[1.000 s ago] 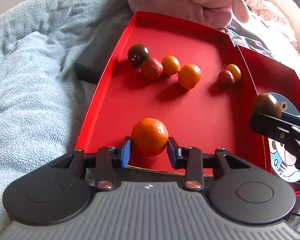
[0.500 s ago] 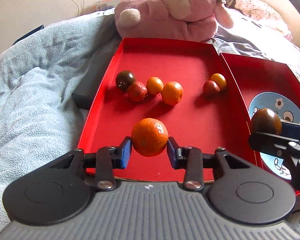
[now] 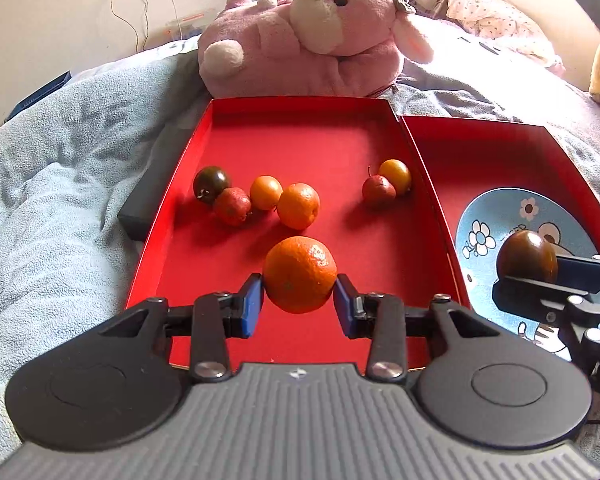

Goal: Organize fruits
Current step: 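Lower the orange onto the blue plate with the left tool while the right tool releases the tomato there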

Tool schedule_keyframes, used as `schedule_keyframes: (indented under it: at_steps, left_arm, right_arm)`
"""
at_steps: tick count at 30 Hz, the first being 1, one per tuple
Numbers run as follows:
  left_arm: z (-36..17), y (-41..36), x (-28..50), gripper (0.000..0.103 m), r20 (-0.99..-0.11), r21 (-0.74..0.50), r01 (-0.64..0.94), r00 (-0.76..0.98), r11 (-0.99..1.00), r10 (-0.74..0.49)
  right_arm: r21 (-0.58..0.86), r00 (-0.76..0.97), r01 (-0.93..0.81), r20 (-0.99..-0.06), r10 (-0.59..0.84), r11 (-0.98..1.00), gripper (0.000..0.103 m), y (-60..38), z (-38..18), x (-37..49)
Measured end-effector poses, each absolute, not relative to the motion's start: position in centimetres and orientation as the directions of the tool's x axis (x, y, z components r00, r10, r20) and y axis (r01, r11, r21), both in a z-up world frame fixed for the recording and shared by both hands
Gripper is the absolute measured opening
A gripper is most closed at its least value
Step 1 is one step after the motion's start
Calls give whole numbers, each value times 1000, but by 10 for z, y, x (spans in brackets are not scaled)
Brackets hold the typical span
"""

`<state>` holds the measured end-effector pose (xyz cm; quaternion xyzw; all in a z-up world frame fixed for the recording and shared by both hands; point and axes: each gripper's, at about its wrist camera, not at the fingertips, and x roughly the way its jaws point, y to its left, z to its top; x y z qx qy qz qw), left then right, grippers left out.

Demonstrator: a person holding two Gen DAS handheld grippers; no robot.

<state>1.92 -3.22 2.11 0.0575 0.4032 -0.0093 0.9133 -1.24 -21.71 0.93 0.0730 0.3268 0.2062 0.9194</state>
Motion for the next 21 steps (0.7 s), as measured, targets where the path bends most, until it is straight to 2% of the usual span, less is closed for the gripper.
schedule_keyframes:
  at_steps: [10,21]
  left_arm:
    - [28,-66,21,44,-726,88,137,687,987,-30]
    - [22,-121,25,44,-712,18,298,674,954,-197]
  right_arm:
    - [276,724,-272,-572,385,922,43,-249,2,-14]
    - [185,742,-149,-628,233,971,43,-296,-21,-17]
